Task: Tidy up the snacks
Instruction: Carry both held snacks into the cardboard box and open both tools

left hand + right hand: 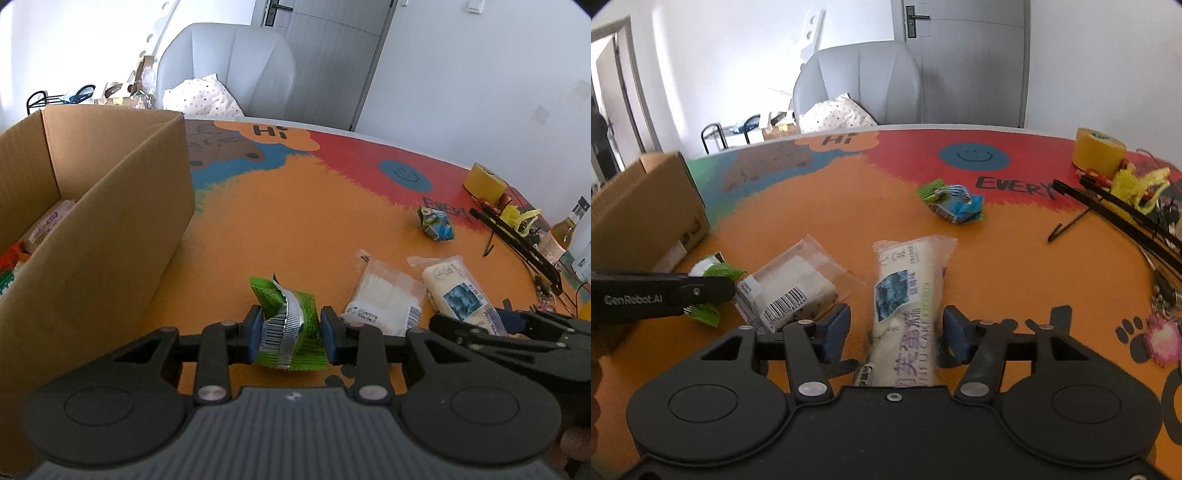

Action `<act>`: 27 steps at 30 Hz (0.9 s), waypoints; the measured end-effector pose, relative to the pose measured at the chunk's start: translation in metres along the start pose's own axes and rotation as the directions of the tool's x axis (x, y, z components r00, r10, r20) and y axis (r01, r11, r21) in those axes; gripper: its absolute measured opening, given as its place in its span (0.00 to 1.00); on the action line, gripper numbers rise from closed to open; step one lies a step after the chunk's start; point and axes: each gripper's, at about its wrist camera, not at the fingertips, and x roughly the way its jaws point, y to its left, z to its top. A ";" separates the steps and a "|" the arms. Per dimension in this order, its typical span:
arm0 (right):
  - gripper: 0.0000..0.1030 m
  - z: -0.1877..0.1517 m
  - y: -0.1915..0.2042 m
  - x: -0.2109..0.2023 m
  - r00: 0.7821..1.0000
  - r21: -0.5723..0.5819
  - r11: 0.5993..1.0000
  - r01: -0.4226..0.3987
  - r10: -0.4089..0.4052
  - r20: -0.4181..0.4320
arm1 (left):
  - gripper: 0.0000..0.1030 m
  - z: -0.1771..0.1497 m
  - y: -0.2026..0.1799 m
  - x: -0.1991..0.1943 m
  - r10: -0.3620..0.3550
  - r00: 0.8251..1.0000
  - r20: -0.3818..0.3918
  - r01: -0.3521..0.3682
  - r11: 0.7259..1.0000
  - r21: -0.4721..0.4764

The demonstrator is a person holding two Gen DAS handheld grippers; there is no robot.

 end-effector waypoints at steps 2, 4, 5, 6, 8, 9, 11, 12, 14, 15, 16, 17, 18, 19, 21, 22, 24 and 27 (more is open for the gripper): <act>0.46 -0.001 0.006 0.004 0.999 -0.038 0.998 0.044 -0.043 0.009 | 0.31 0.000 0.001 0.001 -0.002 1.000 0.001 0.002 1.000 -0.003; 0.35 0.000 0.006 0.003 0.998 -0.038 0.998 0.054 -0.053 0.019 | 0.31 0.000 0.002 0.002 -0.001 1.000 0.002 0.001 1.000 -0.009; 0.30 0.001 0.004 0.001 0.999 -0.023 0.999 0.040 -0.039 0.022 | 0.31 0.000 0.002 0.001 0.000 1.000 0.003 0.000 1.000 -0.010; 0.28 0.002 0.002 0.000 0.999 -0.016 0.999 0.036 -0.036 0.027 | 0.31 0.001 0.003 0.000 0.001 1.000 0.006 -0.001 1.000 -0.010; 0.28 0.002 0.002 -0.006 0.998 -0.011 0.999 0.038 -0.037 0.048 | 0.31 0.001 0.003 -0.004 -0.002 1.000 0.016 0.002 1.000 -0.011; 0.27 0.003 0.002 -0.009 0.998 -0.006 0.999 0.035 -0.035 0.056 | 0.31 0.002 0.003 -0.007 -0.003 1.000 0.023 0.003 1.000 -0.011; 0.27 0.004 0.001 -0.014 0.997 0.005 1.000 0.024 -0.024 0.069 | 0.31 0.003 0.004 -0.012 -0.003 0.999 0.037 0.004 1.000 -0.012; 0.27 0.005 0.001 -0.017 0.997 0.008 1.000 0.019 -0.019 0.075 | 0.31 0.004 0.004 -0.015 -0.005 0.999 0.043 0.006 1.000 -0.014; 0.27 0.008 0.002 -0.021 0.996 0.009 1.000 0.012 -0.012 0.088 | 0.31 0.005 0.005 -0.020 -0.007 0.998 0.056 0.008 1.000 -0.015; 0.27 0.009 0.003 -0.024 0.995 0.012 1.000 0.005 -0.006 0.096 | 0.31 0.006 0.005 -0.023 -0.007 0.998 0.064 0.008 1.000 -0.015; 0.27 0.011 0.004 -0.026 0.995 0.014 1.000 0.000 -0.001 0.102 | 0.31 0.008 0.005 -0.026 -0.007 0.998 0.070 0.008 1.000 -0.016; 0.27 0.012 0.005 -0.029 0.994 0.014 1.000 -0.007 0.006 0.108 | 0.31 0.009 0.005 -0.029 -0.008 0.997 0.077 0.009 1.000 -0.017; 0.27 0.014 0.006 -0.031 0.993 0.015 1.000 -0.014 0.012 0.114 | 0.31 0.010 0.006 -0.032 -0.007 0.996 0.084 0.009 1.000 -0.017; 0.27 0.016 0.008 -0.033 0.993 0.016 1.000 -0.020 0.018 0.119 | 0.31 0.011 0.006 -0.035 -0.007 0.996 0.091 0.009 1.000 -0.017; 0.27 0.019 0.012 -0.036 0.991 0.015 0.999 -0.034 0.032 0.130 | 0.31 0.013 0.007 -0.041 -0.008 0.994 0.105 0.010 1.000 -0.018; 0.27 0.021 0.014 -0.038 0.990 0.014 0.999 -0.041 0.038 0.135 | 0.31 0.015 0.008 -0.044 -0.009 0.994 0.113 0.011 1.000 -0.017; 0.27 0.025 0.019 -0.041 0.988 0.011 0.998 -0.055 0.052 0.148 | 0.31 0.018 0.010 -0.050 -0.010 0.992 0.127 0.013 1.000 -0.018; 0.27 0.030 0.027 -0.045 0.983 0.008 0.997 -0.076 0.073 0.166 | 0.31 0.022 0.014 -0.059 -0.008 0.989 0.149 0.011 1.000 -0.023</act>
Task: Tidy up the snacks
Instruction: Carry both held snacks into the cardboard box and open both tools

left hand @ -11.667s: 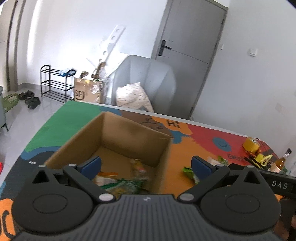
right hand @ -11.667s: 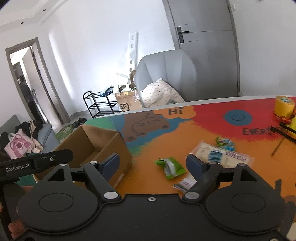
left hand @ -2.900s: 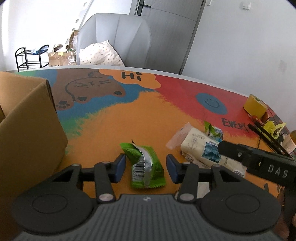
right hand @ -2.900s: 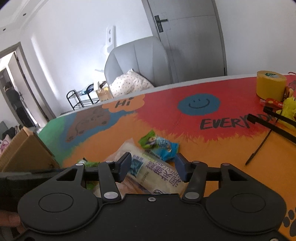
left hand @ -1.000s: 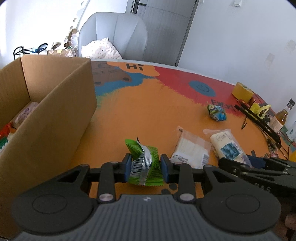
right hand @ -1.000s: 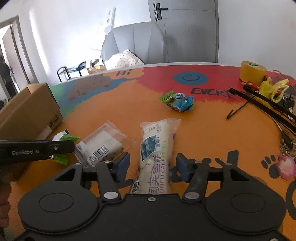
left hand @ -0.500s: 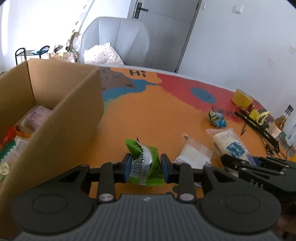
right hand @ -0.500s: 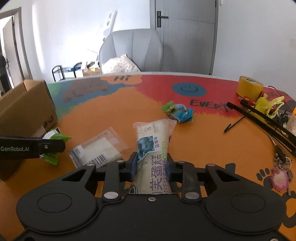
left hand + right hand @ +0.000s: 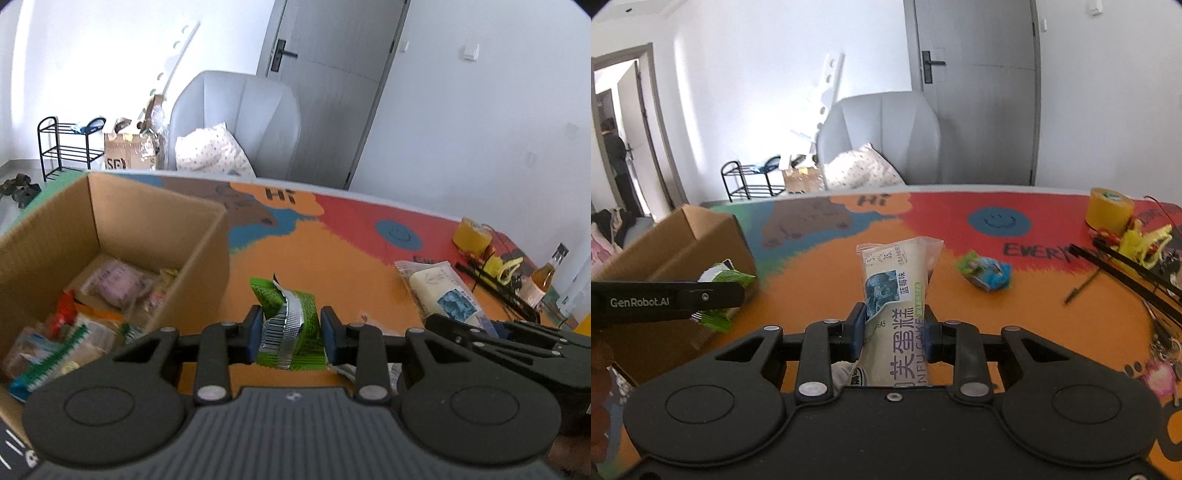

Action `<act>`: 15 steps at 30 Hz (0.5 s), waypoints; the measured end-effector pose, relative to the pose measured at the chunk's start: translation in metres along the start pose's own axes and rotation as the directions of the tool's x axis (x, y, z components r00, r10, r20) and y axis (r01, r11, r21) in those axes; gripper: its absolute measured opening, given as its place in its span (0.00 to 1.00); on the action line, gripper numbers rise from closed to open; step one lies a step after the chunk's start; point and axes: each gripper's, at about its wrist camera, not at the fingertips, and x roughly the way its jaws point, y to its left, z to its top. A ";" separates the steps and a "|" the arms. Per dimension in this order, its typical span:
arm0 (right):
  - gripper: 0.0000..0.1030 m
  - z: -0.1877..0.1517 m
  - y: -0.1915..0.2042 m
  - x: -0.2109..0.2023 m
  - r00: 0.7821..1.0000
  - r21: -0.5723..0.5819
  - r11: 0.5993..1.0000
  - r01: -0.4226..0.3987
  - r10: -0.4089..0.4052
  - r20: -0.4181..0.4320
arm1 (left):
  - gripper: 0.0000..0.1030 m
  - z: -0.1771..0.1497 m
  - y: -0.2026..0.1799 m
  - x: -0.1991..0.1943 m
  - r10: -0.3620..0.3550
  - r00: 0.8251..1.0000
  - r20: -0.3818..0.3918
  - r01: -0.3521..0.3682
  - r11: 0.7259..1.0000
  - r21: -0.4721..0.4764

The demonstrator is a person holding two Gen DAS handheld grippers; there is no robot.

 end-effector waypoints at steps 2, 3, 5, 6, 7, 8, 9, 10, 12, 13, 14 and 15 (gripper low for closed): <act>0.27 0.005 0.005 -0.002 1.000 -0.002 1.000 -0.012 0.012 0.012 | 0.31 0.004 0.003 -0.005 0.003 1.000 0.013 -0.003 1.000 -0.004; 0.27 0.007 0.008 -0.002 1.000 -0.004 1.000 -0.018 0.018 0.017 | 0.31 0.006 0.005 -0.007 0.004 1.000 0.018 -0.004 1.000 -0.005; 0.27 0.011 0.013 -0.004 0.999 -0.009 1.000 -0.030 0.030 0.026 | 0.31 0.009 0.008 -0.012 0.008 1.000 0.027 -0.007 1.000 -0.006; 0.27 0.013 0.016 -0.004 0.999 -0.012 0.999 -0.036 0.037 0.029 | 0.31 0.011 0.009 -0.014 0.010 0.999 0.032 -0.009 1.000 -0.005; 0.27 0.015 0.018 -0.004 0.999 -0.014 0.999 -0.041 0.042 0.031 | 0.31 0.012 0.011 -0.016 0.011 0.999 0.038 -0.011 1.000 -0.005; 0.27 0.016 0.020 -0.004 0.998 -0.015 0.999 -0.046 0.047 0.034 | 0.31 0.013 0.013 -0.018 0.012 0.999 0.042 -0.012 1.000 -0.006; 0.27 0.017 0.023 -0.004 0.998 -0.017 0.999 -0.051 0.052 0.036 | 0.31 0.014 0.015 -0.021 0.014 0.999 0.047 -0.014 1.000 -0.007; 0.27 0.019 0.025 -0.004 0.998 -0.019 0.998 -0.055 0.055 0.039 | 0.31 0.015 0.017 -0.023 0.016 0.999 0.052 -0.015 1.000 -0.009; 0.27 0.021 0.031 -0.005 0.997 -0.024 0.998 -0.063 0.064 0.043 | 0.31 0.017 0.021 -0.027 0.019 0.998 0.059 -0.018 1.000 -0.010; 0.27 0.022 0.033 -0.004 0.997 -0.025 0.997 -0.067 0.068 0.045 | 0.31 0.018 0.023 -0.029 0.020 0.998 0.063 -0.019 1.000 -0.012; 0.27 0.023 0.035 -0.004 0.996 -0.025 0.997 -0.073 0.075 0.046 | 0.31 0.019 0.026 -0.031 0.021 0.998 0.067 -0.020 1.000 -0.013; 0.27 0.024 0.038 -0.004 0.996 -0.026 0.996 -0.079 0.081 0.046 | 0.31 0.020 0.028 -0.033 0.024 0.997 0.071 -0.023 1.000 -0.015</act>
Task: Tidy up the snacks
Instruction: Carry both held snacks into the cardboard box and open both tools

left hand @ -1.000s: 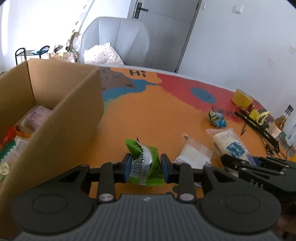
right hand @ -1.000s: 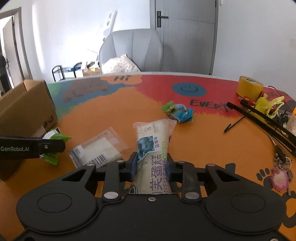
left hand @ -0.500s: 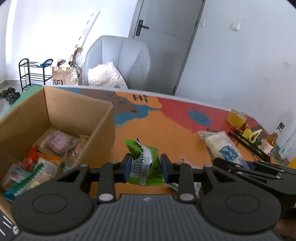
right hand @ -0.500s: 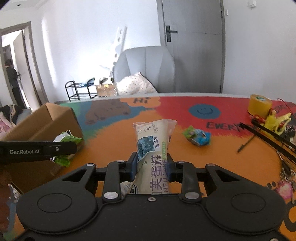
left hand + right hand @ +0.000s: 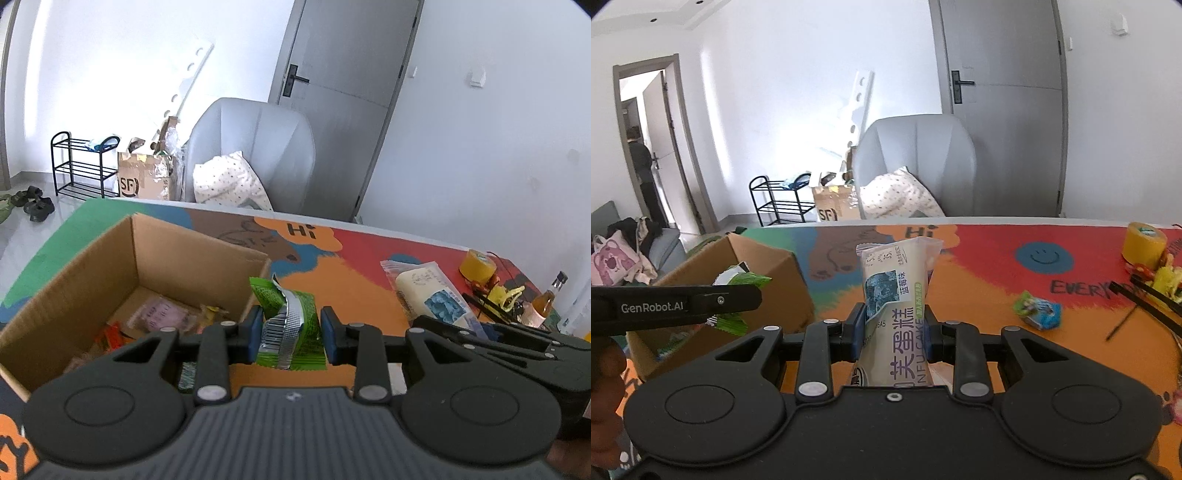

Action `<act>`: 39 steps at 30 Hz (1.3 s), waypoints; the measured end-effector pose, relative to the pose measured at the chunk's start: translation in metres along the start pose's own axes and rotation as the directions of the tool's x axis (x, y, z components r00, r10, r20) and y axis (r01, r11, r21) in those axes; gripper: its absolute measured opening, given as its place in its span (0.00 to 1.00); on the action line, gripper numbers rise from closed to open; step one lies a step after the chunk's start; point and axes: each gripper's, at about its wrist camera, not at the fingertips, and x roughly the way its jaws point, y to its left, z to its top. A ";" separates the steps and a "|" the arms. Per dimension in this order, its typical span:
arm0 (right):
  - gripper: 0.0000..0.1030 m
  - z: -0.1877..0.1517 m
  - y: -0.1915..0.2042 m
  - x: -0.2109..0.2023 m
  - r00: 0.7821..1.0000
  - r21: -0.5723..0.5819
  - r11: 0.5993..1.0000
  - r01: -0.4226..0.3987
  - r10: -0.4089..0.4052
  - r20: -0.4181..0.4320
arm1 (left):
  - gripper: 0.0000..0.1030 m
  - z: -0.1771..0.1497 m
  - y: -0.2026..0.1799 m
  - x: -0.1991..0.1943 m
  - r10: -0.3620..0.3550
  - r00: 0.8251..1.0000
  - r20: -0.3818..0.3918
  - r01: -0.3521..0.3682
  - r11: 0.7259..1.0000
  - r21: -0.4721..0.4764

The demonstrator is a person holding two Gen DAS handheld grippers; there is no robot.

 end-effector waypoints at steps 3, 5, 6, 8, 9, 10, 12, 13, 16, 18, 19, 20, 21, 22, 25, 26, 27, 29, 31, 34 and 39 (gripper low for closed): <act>0.27 0.002 0.008 0.003 1.000 -0.007 1.000 -0.014 0.014 0.000 | 0.31 0.002 0.009 -0.005 0.009 1.000 0.008 -0.009 1.000 -0.010; 0.27 0.004 0.013 0.006 1.000 -0.012 1.000 -0.025 0.024 -0.002 | 0.31 0.004 0.014 -0.007 0.017 1.000 0.013 -0.017 1.000 -0.016; 0.27 0.005 0.016 0.007 1.000 -0.016 0.999 -0.031 0.031 -0.003 | 0.31 0.005 0.018 -0.008 0.023 1.000 0.016 -0.023 1.000 -0.022; 0.27 0.006 0.022 0.009 0.999 -0.024 0.999 -0.043 0.043 -0.004 | 0.31 0.007 0.024 -0.010 0.034 0.999 0.021 -0.033 0.999 -0.031; 0.27 0.007 0.025 0.010 0.999 -0.029 0.998 -0.050 0.050 -0.005 | 0.31 0.008 0.027 -0.011 0.040 0.999 0.023 -0.039 0.999 -0.034; 0.27 0.008 0.028 0.012 0.998 -0.032 0.998 -0.057 0.057 -0.005 | 0.31 0.008 0.030 -0.012 0.045 0.999 0.024 -0.044 0.998 -0.035; 0.27 0.009 0.033 0.015 0.998 -0.034 0.997 -0.069 0.069 -0.007 | 0.31 0.010 0.036 -0.014 0.055 0.998 0.025 -0.054 0.998 -0.039; 0.27 0.010 0.035 0.016 0.997 -0.037 0.997 -0.074 0.074 -0.008 | 0.31 0.010 0.039 -0.014 0.060 0.998 0.025 -0.059 0.997 -0.042; 0.27 0.012 0.043 0.022 0.996 -0.039 0.995 -0.091 0.090 -0.014 | 0.31 0.012 0.048 -0.015 0.075 0.997 0.024 -0.074 0.996 -0.049; 0.27 0.013 0.047 0.025 0.995 -0.044 0.994 -0.101 0.100 -0.017 | 0.31 0.014 0.055 -0.015 0.088 0.996 0.025 -0.087 0.994 -0.060; 0.27 0.014 0.050 0.027 0.994 -0.047 0.993 -0.106 0.105 -0.018 | 0.31 0.014 0.059 -0.016 0.094 0.995 0.026 -0.092 0.994 -0.065; 0.27 0.015 0.054 0.028 0.994 -0.051 0.993 -0.110 0.109 -0.020 | 0.31 0.015 0.062 -0.016 0.101 0.995 0.026 -0.099 0.993 -0.071; 0.27 0.015 0.056 0.029 0.993 -0.054 0.992 -0.115 0.114 -0.020 | 0.31 0.016 0.067 -0.016 0.108 0.994 0.027 -0.105 0.991 -0.079; 0.27 0.016 0.059 0.030 0.993 -0.057 0.991 -0.119 0.118 -0.021 | 0.31 0.017 0.070 -0.016 0.113 0.993 0.028 -0.110 0.990 -0.087; 0.27 0.019 0.067 0.033 0.991 -0.068 0.989 -0.131 0.130 -0.022 | 0.32 0.020 0.080 -0.014 0.124 0.992 0.032 -0.120 0.987 -0.106; 0.27 0.019 0.070 0.033 0.991 -0.072 0.988 -0.133 0.132 -0.022 | 0.32 0.020 0.082 -0.014 0.126 0.991 0.031 -0.122 0.986 -0.112; 0.27 0.020 0.072 0.034 0.991 -0.075 0.988 -0.136 0.134 -0.022 | 0.33 0.021 0.085 -0.013 0.130 0.991 0.032 -0.125 0.985 -0.118; 0.27 0.021 0.076 0.035 0.990 -0.079 0.987 -0.139 0.138 -0.022 | 0.40 0.021 0.087 -0.012 0.145 0.989 0.039 -0.140 0.983 -0.118; 0.27 0.022 0.080 0.037 0.990 -0.080 0.987 -0.142 0.141 -0.024 | 0.48 0.021 0.089 -0.011 0.144 0.989 0.034 -0.139 0.983 -0.122; 0.27 0.023 0.085 0.041 0.988 -0.081 0.985 -0.153 0.151 -0.030 | 0.50 0.019 0.094 -0.013 0.135 0.990 0.036 -0.129 0.982 -0.135; 0.27 0.025 0.099 0.048 0.984 -0.090 0.981 -0.175 0.172 -0.039 | 0.53 0.016 0.104 -0.019 0.140 0.990 0.029 -0.134 0.980 -0.148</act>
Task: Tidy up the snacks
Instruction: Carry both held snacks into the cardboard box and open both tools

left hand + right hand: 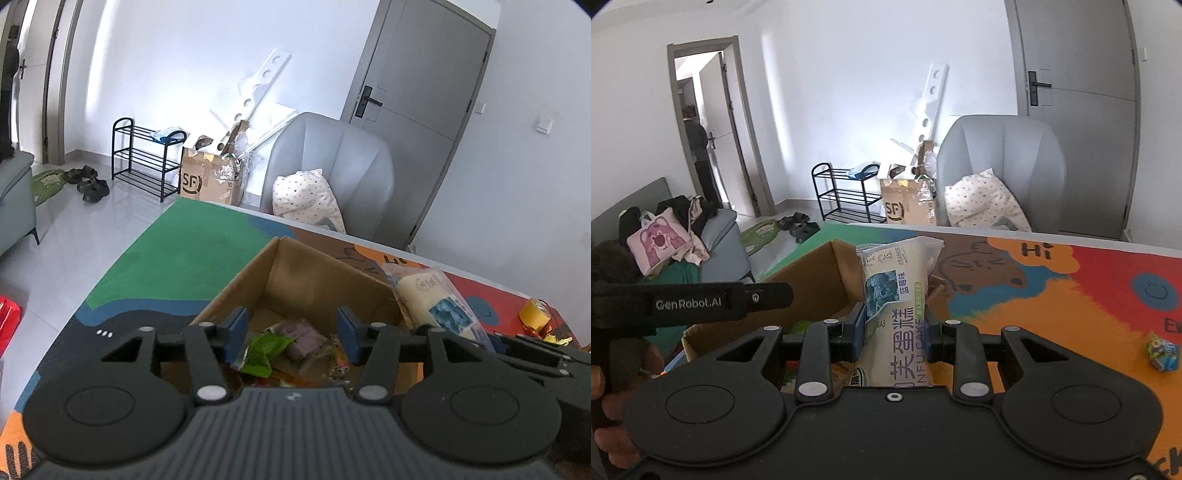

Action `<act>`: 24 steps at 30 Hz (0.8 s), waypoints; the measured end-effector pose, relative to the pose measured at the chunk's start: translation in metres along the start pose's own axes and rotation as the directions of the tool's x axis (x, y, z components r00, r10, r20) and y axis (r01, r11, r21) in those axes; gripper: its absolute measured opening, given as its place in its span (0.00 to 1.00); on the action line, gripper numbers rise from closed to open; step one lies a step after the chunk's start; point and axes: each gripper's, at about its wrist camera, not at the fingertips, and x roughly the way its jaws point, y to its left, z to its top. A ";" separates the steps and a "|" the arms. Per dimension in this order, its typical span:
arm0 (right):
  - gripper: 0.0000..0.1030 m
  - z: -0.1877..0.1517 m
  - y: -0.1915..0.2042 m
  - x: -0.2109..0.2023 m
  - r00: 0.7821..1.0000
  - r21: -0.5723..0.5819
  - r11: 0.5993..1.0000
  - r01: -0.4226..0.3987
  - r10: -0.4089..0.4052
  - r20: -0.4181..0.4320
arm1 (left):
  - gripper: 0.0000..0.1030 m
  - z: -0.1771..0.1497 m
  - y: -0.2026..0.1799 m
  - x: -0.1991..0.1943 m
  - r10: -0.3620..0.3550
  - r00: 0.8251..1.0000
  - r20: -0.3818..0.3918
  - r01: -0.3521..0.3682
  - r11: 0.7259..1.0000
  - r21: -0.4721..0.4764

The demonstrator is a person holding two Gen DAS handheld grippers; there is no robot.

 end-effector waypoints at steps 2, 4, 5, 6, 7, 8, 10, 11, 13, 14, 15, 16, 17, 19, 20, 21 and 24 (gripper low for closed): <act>0.27 0.001 0.005 0.004 1.000 -0.003 1.000 -0.008 0.008 -0.002 | 0.57 0.001 0.004 -0.002 0.000 1.000 -0.001 0.000 1.000 -0.008; 0.27 0.003 0.009 0.008 1.000 -0.004 1.000 -0.018 0.018 -0.005 | 0.58 -0.001 0.010 -0.004 -0.001 1.000 -0.002 0.001 1.000 -0.016; 0.27 0.004 0.011 0.010 1.000 -0.003 1.000 -0.025 0.025 -0.005 | 0.59 -0.001 0.012 -0.005 -0.002 1.000 -0.002 0.002 1.000 -0.019; 0.27 0.005 0.014 0.011 0.999 -0.005 0.999 -0.038 0.038 -0.002 | 0.60 -0.001 0.013 -0.006 -0.001 1.000 -0.002 0.001 1.000 -0.021; 0.27 0.006 0.016 0.013 0.999 -0.008 0.999 -0.051 0.051 0.000 | 0.61 -0.001 0.015 -0.007 -0.002 1.000 -0.001 0.002 1.000 -0.023; 0.30 0.007 0.018 0.014 0.998 -0.010 0.998 -0.064 0.064 -0.001 | 0.63 -0.001 0.017 -0.007 -0.002 1.000 0.001 0.002 1.000 -0.026; 0.41 0.008 0.021 0.014 0.999 -0.009 0.999 -0.047 0.047 0.001 | 0.66 -0.002 0.020 -0.009 0.002 1.000 0.007 -0.002 0.999 -0.036; 0.47 0.007 0.020 0.013 0.999 -0.006 0.999 -0.032 0.032 0.006 | 0.69 -0.002 0.021 -0.009 0.001 1.000 0.010 -0.001 0.999 -0.039; 0.52 0.005 0.016 0.008 1.000 0.001 1.000 -0.027 0.027 0.011 | 0.74 -0.002 0.022 -0.011 0.003 1.000 0.015 -0.003 0.999 -0.039; 0.54 0.004 0.014 0.005 1.000 0.005 1.000 -0.026 0.026 0.011 | 0.79 -0.003 0.020 -0.012 0.003 1.000 0.019 -0.002 0.999 -0.033; 0.55 0.003 0.011 0.002 1.000 0.011 1.000 -0.022 0.022 0.010 | 0.82 -0.003 0.019 -0.013 0.005 1.000 0.019 -0.004 1.000 -0.028; 0.57 0.001 0.008 -0.001 1.000 0.017 1.000 -0.016 0.015 0.010 | 0.82 -0.003 0.017 -0.013 0.004 1.000 0.020 -0.004 1.000 -0.024; 0.60 0.000 0.005 -0.003 1.000 0.024 1.000 -0.008 0.008 0.010 | 0.83 -0.004 0.015 -0.013 0.002 1.000 0.020 -0.002 1.000 -0.020; 0.65 -0.003 -0.002 -0.009 1.000 0.038 0.999 0.010 -0.010 0.009 | 0.84 -0.005 0.010 -0.013 -0.003 1.000 0.018 0.003 1.000 -0.017; 0.69 -0.003 -0.005 -0.011 1.000 0.045 0.999 0.020 -0.020 0.011 | 0.85 -0.005 0.007 -0.013 -0.005 1.000 0.018 0.006 1.000 -0.014; 0.73 -0.005 -0.009 -0.015 0.999 0.051 0.998 0.028 -0.029 0.015 | 0.86 -0.006 0.004 -0.013 -0.008 1.000 0.016 0.008 1.000 -0.010; 0.79 -0.009 -0.021 -0.025 0.999 0.070 0.996 0.051 -0.052 0.016 | 0.88 -0.009 -0.006 -0.012 -0.011 1.000 0.014 0.011 1.000 0.003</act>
